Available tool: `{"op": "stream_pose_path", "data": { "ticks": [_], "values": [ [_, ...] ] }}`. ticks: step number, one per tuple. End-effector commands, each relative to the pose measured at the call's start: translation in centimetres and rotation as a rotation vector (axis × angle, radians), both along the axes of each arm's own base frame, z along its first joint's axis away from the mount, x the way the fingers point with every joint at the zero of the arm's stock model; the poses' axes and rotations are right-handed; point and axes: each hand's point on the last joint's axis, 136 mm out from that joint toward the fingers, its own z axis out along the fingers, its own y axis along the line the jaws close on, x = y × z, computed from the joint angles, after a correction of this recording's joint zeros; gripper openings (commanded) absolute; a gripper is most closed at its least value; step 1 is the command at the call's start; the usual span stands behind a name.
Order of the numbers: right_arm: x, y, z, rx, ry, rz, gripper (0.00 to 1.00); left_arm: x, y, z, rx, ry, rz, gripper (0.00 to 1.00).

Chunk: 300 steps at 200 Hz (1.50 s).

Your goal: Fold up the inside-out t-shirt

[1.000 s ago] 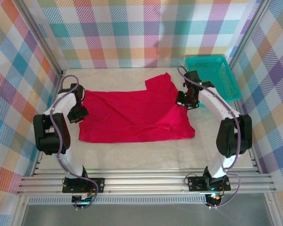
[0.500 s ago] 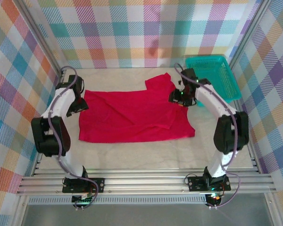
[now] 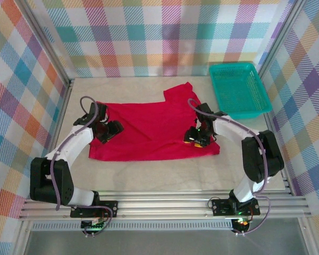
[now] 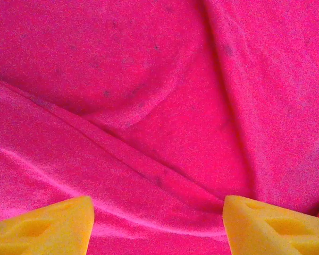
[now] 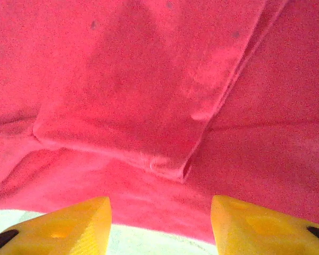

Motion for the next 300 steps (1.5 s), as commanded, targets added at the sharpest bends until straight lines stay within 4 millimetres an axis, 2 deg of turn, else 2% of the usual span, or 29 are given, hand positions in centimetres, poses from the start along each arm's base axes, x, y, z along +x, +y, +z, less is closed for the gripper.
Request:
{"op": "stream_pose_path", "data": {
  "ticks": [1,21,30,60,76,100,121,136,183,189,194,204,210,225,235,253,278,300],
  "values": [
    [1.4,0.7,-0.7,0.007,-0.017,-0.024,0.5,0.3,-0.8,-0.3,-0.025,-0.004,-0.011,0.65],
    [2.0,0.8,-1.4,-0.003,-0.01,-0.03,0.47,0.2,-0.5,-0.3,-0.007,0.002,-0.014,0.65],
    [2.2,0.8,-1.6,-0.007,-0.01,-0.029,0.42,0.2,-0.4,-0.2,0.0,0.003,-0.014,0.65],
    [2.6,1.2,-0.6,0.006,-0.025,-0.026,0.08,0.3,-0.3,0.1,0.013,0.003,-0.017,0.65],
    [2.7,1.3,0.3,0.006,-0.039,-0.017,0.0,0.2,-0.3,0.1,0.016,0.006,-0.02,0.65],
    [2.8,1.6,1.6,0.005,-0.052,0.005,0.0,0.2,-0.4,-0.2,0.014,0.019,-0.026,0.65],
    [3.7,2.1,2.3,0.012,-0.073,0.012,0.0,0.4,-0.5,-0.3,0.014,0.02,-0.029,0.64],
    [4.9,2.6,2.4,0.006,-0.084,0.026,0.0,0.5,-0.4,-0.2,0.017,0.019,-0.029,0.64],
    [11.0,5.7,2.7,0.008,-0.115,0.115,0.0,0.7,-0.3,-0.2,0.032,0.022,-0.04,0.64],
    [11.8,6.2,2.7,0.012,-0.12,0.125,0.05,0.7,-0.4,-0.3,0.033,0.021,-0.045,0.64],
    [12.4,6.4,2.6,0.01,-0.125,0.131,0.14,0.6,-0.4,-0.4,0.036,0.02,-0.047,0.64],
    [13.5,6.7,2.5,0.0,-0.139,0.137,0.49,0.5,-0.3,-0.6,0.043,0.025,-0.05,0.64],
    [14.1,6.8,2.6,-0.007,-0.152,0.136,0.57,0.4,-0.2,-0.6,0.045,0.028,-0.049,0.64],
    [15.1,6.7,3.5,-0.026,-0.185,0.134,0.59,0.2,-0.2,-0.6,0.045,0.03,-0.049,0.64],
    [15.4,6.5,5.1,-0.035,-0.215,0.137,0.61,0.1,-0.2,-0.3,0.043,0.028,-0.054,0.64],
    [14.7,5.9,8.0,-0.039,-0.269,0.149,0.62,0.4,-0.3,0.7,0.04,0.011,-0.056,0.64],
    [11.9,4.8,9.2,-0.023,-0.291,0.176,0.63,1.3,-1.5,1.9,-0.033,-0.038,-0.055,0.64],
    [7.9,4.5,7.7,0.05,-0.243,0.197,0.64,1.8,-2.7,1.5,-0.082,-0.039,-0.058,0.64]
  ]
}}
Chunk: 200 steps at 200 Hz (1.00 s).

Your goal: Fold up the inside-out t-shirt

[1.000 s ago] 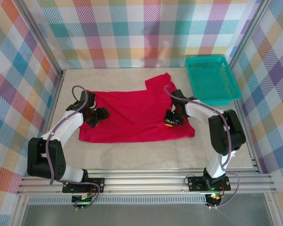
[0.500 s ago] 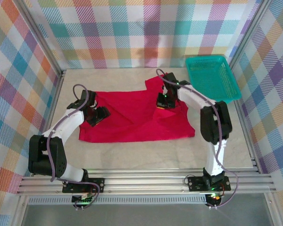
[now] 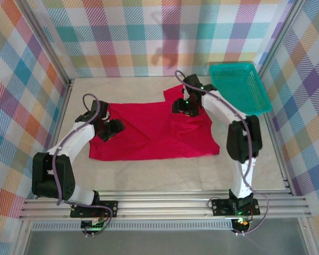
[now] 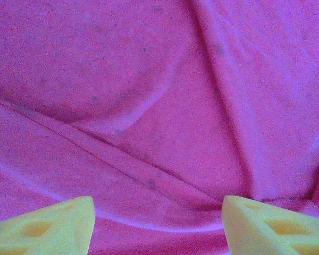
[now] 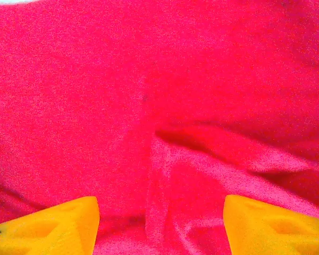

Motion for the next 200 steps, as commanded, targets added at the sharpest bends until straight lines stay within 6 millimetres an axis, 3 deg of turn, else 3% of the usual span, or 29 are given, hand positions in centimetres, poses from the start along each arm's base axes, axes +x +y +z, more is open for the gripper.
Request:
{"op": "stream_pose_path", "data": {
  "ticks": [1,23,38,75,113,135,161,183,200],
  "values": [
    [-4.1,-0.3,-0.2,0.051,0.029,0.057,0.64,0.9,-2.0,1.3,-0.074,-0.042,-0.02,0.64],
    [-6.4,-1.9,-2.9,0.028,0.048,0.024,0.67,0.9,-2.6,0.6,-0.065,-0.025,-0.036,0.64],
    [-6.5,-2.5,-4.3,0.006,0.042,0.013,0.68,0.9,-2.9,0.2,-0.061,-0.017,-0.044,0.64],
    [-4.1,-3.0,-6.8,-0.032,0.041,-0.016,0.7,0.7,-3.1,-0.6,-0.036,-0.004,-0.056,0.64],
    [-0.1,-3.7,-9.0,-0.055,0.056,-0.066,0.7,-0.1,-2.1,-2.1,0.022,0.035,-0.05,0.64],
    [1.6,-3.7,-8.8,-0.062,0.059,-0.08,0.7,-0.3,-1.8,-2.1,0.038,0.04,-0.055,0.65],
    [1.8,-3.2,-6.9,-0.036,0.054,-0.076,0.72,0.1,-1.3,-1.0,0.053,0.03,-0.058,0.64],
    [2.4,-3.3,-5.8,-0.047,0.041,-0.078,0.73,1.4,-0.2,0.6,0.068,0.0,-0.046,0.65],
    [3.3,-3.2,-5.2,-0.048,0.012,-0.087,0.74,3.6,1.4,2.0,0.086,-0.036,-0.026,0.65]
  ]
}}
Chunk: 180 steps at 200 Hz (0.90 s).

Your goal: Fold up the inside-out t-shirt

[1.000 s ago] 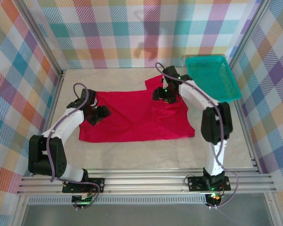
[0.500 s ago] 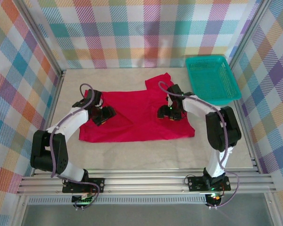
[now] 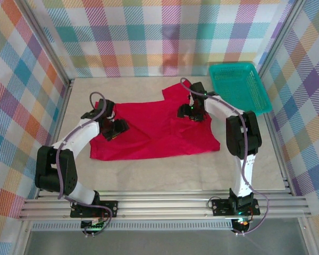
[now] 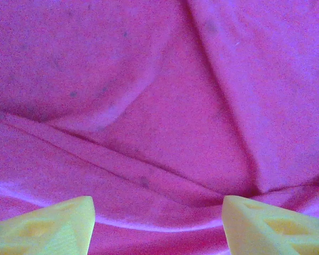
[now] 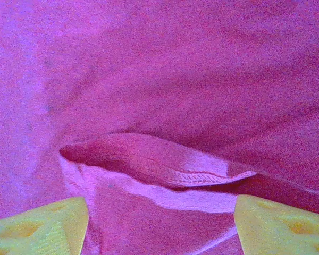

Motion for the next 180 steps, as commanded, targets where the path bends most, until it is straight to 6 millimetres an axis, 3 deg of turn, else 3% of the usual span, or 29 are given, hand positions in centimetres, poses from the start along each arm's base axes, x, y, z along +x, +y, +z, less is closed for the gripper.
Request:
{"op": "stream_pose_path", "data": {
  "ticks": [1,22,36,63,97,136,157,180],
  "values": [
    [0.7,0.0,1.5,-0.014,-0.025,-0.003,0.74,2.8,2.3,2.3,0.045,-0.059,0.015,0.65],
    [4.3,-0.1,2.7,-0.041,-0.126,-0.053,0.75,7.0,5.5,3.2,0.057,-0.105,0.096,0.67],
    [7.4,0.1,3.6,-0.055,-0.214,-0.076,0.75,10.3,6.9,2.6,0.058,-0.11,0.118,0.67],
    [12.7,0.2,4.9,-0.098,-0.324,-0.083,0.79,15.2,9.1,0.3,0.089,-0.033,0.117,0.67],
    [18.2,0.3,4.4,-0.089,-0.369,-0.09,0.91,19.6,11.3,-2.1,0.093,0.019,0.129,0.67],
    [21.3,0.7,2.0,-0.005,-0.421,-0.092,0.94,22.2,12.9,-3.0,0.097,0.013,0.126,0.69],
    [21.5,0.5,0.3,0.034,-0.394,-0.109,0.9,22.5,13.9,-3.8,0.122,0.015,0.124,0.69],
    [21.5,1.7,-0.8,0.115,-0.373,-0.068,0.85,22.5,14.7,-4.2,0.153,0.018,0.117,0.7]
  ]
}}
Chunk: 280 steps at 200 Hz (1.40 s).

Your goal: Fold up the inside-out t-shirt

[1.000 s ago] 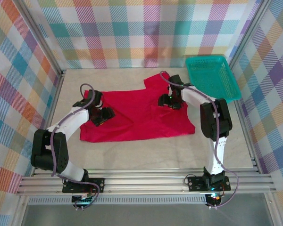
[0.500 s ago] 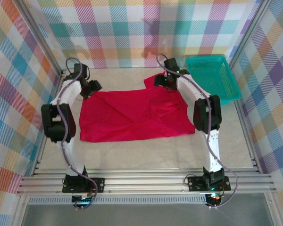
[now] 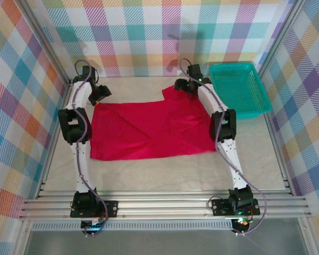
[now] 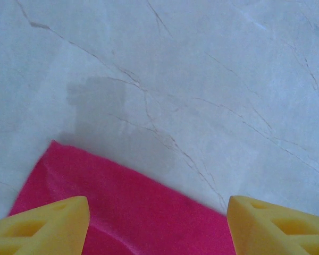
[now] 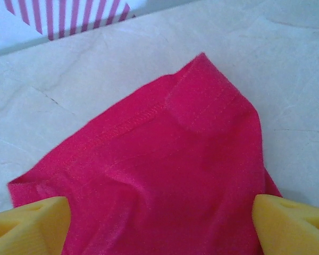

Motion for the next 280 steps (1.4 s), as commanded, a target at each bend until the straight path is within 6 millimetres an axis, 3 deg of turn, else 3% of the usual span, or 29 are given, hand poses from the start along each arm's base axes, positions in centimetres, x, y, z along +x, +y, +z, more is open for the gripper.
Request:
{"op": "stream_pose_path", "data": {
  "ticks": [1,41,51,68,94,100,134,154,177,196,240,243,252,261,267,280],
  "values": [
    [0.6,1.6,-0.1,0.099,-0.018,0.055,0.84,-0.7,1.4,-0.6,0.044,0.04,-0.018,0.7],
    [1.1,1.5,-0.4,0.124,-0.023,0.044,0.75,-1.2,1.7,-4.2,0.059,0.108,-0.037,0.65],
    [1.2,1.4,-0.3,0.133,-0.027,0.041,0.62,-1.5,1.7,-5.1,0.057,0.128,-0.037,0.59],
    [1.3,1.5,-0.1,0.146,-0.029,0.047,0.34,-1.7,1.8,-6.1,0.046,0.147,-0.03,0.38],
    [1.1,1.2,1.1,0.13,-0.038,0.053,0.0,-1.8,2.2,-5.8,0.045,0.145,-0.015,0.06],
    [1.0,1.0,1.6,0.12,-0.039,0.054,0.0,-1.7,2.2,-5.3,0.046,0.139,-0.013,0.0],
    [-0.3,0.2,5.3,0.073,-0.065,0.076,0.0,-1.6,2.1,-1.1,0.046,0.074,0.001,0.0],
    [-0.9,0.3,8.7,0.066,-0.117,0.112,0.0,-1.5,1.4,2.1,0.044,0.017,-0.01,0.0],
    [-2.0,0.3,11.1,0.061,-0.13,0.143,0.0,-1.8,0.4,5.0,0.042,-0.03,-0.028,0.0],
    [-3.1,0.2,11.4,0.055,-0.106,0.161,0.0,-2.7,-0.2,5.9,0.049,-0.036,-0.038,0.0],
    [-5.3,-0.5,11.8,0.04,-0.108,0.161,0.0,-5.0,-0.9,5.8,0.035,-0.034,-0.037,0.0],
    [-5.2,-0.5,11.8,0.038,-0.112,0.161,0.04,-5.1,-1.0,5.8,0.033,-0.033,-0.038,0.0],
    [-4.8,-0.7,11.7,0.027,-0.121,0.152,0.47,-5.3,-1.2,5.7,0.031,-0.032,-0.04,0.0],
    [-4.0,-0.8,11.3,0.018,-0.132,0.137,0.79,-5.4,-1.4,5.5,0.025,-0.029,-0.042,0.0],
    [-3.3,-0.8,10.9,0.016,-0.135,0.125,0.88,-5.4,-1.7,5.4,0.019,-0.026,-0.048,0.0],
    [-1.7,-0.7,9.7,0.006,-0.147,0.113,0.99,-5.7,-2.3,5.0,0.016,-0.012,-0.061,0.0]
  ]
}}
